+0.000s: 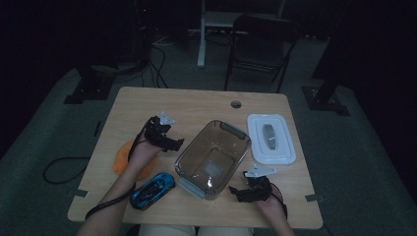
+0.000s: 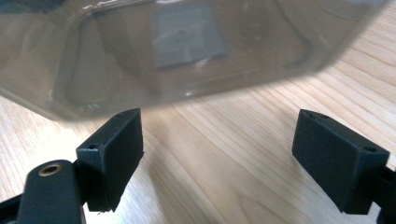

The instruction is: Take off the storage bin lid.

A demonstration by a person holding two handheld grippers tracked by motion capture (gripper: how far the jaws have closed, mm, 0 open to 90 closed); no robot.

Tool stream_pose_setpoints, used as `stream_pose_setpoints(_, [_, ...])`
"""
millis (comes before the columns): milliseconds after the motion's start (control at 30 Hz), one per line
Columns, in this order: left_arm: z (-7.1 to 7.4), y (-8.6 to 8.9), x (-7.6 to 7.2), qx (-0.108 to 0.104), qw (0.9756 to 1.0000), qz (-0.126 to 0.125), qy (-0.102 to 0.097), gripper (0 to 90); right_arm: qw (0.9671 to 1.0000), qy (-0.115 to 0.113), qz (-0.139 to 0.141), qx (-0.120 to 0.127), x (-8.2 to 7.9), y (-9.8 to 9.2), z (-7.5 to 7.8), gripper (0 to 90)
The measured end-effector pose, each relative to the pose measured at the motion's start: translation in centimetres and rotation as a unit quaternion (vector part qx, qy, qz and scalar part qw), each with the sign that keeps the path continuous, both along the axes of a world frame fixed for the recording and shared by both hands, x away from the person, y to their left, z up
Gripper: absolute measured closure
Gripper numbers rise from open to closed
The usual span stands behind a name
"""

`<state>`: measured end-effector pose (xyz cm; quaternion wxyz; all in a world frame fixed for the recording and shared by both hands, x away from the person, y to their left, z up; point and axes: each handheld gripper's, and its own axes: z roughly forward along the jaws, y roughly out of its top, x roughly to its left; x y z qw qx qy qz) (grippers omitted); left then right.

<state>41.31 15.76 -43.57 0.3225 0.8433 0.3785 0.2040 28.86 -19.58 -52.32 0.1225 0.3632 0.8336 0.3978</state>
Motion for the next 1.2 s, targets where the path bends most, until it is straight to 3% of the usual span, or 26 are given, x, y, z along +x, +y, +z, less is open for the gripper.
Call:
stream_pose_setpoints(267, [1.4, 2.2, -1.2, -0.015, 0.9998, 0.009, -0.004, 4.2, 0.9997, -0.009, -0.024, -0.002, -0.4, -2.0, 0.2, 16.1])
stream_pose_setpoints(500, [2.1, 5.0, -2.6, -0.031, 0.9988, 0.034, 0.013, 5.1, 0.9984, -0.021, -0.050, -0.018, -0.8, -3.3, 0.3, 16.1])
stream_pose_setpoints(767, [2.7, 7.6, -5.2, -0.019, 0.9981, 0.056, 0.017, 5.0, 0.9964, -0.026, -0.078, -0.019, -1.3, -4.9, 0.2, 16.0])
stream_pose_setpoints(1067, [1.7, 10.4, -7.5, -0.005, 0.9949, 0.099, 0.020, 4.9, 0.9925, -0.028, -0.117, -0.022, -1.8, -7.2, 0.1, 16.0])
stream_pose_setpoints(1200, [0.3, 11.2, -8.2, -0.016, 0.9937, 0.107, 0.030, 4.9, 0.9900, -0.026, -0.138, -0.020, -2.3, -8.6, 0.0, 16.1])
